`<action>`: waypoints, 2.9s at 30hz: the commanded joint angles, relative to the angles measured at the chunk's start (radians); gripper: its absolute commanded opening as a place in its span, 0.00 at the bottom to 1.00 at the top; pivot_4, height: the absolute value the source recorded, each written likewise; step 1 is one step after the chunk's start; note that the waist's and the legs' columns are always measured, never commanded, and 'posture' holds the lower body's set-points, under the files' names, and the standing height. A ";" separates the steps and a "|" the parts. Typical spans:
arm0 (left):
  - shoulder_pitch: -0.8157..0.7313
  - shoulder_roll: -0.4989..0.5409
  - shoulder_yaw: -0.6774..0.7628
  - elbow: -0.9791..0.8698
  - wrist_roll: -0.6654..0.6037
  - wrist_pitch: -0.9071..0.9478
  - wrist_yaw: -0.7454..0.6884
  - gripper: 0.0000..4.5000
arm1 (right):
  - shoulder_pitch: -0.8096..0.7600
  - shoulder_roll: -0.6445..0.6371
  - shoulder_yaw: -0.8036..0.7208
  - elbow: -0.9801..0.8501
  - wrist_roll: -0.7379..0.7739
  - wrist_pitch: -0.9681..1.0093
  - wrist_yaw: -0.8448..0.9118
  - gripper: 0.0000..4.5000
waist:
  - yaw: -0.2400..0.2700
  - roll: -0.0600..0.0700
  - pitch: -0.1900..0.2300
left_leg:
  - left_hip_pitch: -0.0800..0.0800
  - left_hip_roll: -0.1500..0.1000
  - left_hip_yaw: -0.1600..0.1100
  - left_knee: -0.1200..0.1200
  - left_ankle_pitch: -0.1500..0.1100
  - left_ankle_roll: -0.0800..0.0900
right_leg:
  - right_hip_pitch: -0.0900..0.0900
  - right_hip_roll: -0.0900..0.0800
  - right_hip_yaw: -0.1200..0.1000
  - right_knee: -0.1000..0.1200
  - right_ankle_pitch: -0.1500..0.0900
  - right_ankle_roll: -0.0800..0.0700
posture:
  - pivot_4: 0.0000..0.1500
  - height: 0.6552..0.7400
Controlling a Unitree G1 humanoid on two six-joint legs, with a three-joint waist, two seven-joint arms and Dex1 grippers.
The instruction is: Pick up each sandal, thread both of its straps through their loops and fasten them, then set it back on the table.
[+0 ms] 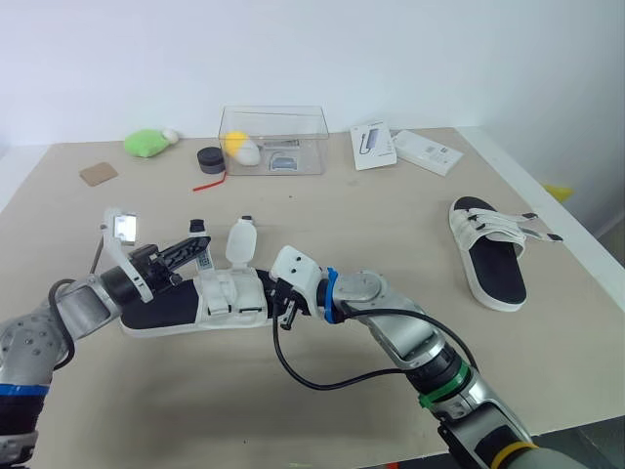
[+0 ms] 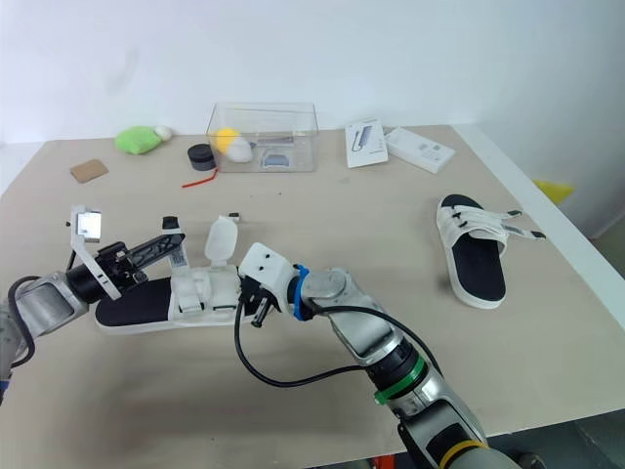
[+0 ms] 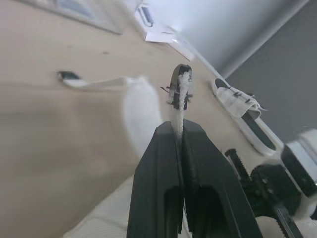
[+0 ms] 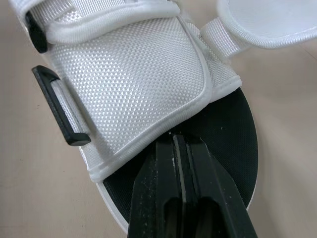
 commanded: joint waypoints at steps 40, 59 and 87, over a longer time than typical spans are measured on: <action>-0.043 -0.149 0.090 0.116 0.363 0.171 -0.159 0.02 | 0.057 0.006 0.028 0.030 -0.004 0.055 -0.051 0.00 | -0.001 -0.002 -0.001 | 0.000 -0.002 -0.003 0.000 0.000 0.000 | 0.001 -0.002 -0.001 0.000 0.000 0.000 | 1.00 1.00; -0.049 -0.123 0.030 0.161 0.615 -0.043 -0.311 0.98 | 0.051 0.004 0.028 0.038 -0.003 0.038 -0.051 0.00 | -0.001 -0.001 -0.002 | 0.001 -0.002 -0.003 0.000 0.000 0.000 | 0.001 -0.002 -0.002 0.000 0.000 0.000 | 1.00 1.00; -0.347 -0.101 -0.114 0.570 1.075 -0.645 -0.478 0.98 | 0.044 0.010 0.022 0.053 -0.008 0.021 -0.054 0.00 | -0.001 0.003 -0.004 | 0.000 -0.008 -0.015 -0.001 0.001 0.001 | 0.002 -0.003 -0.004 0.000 0.000 0.000 | 1.00 1.00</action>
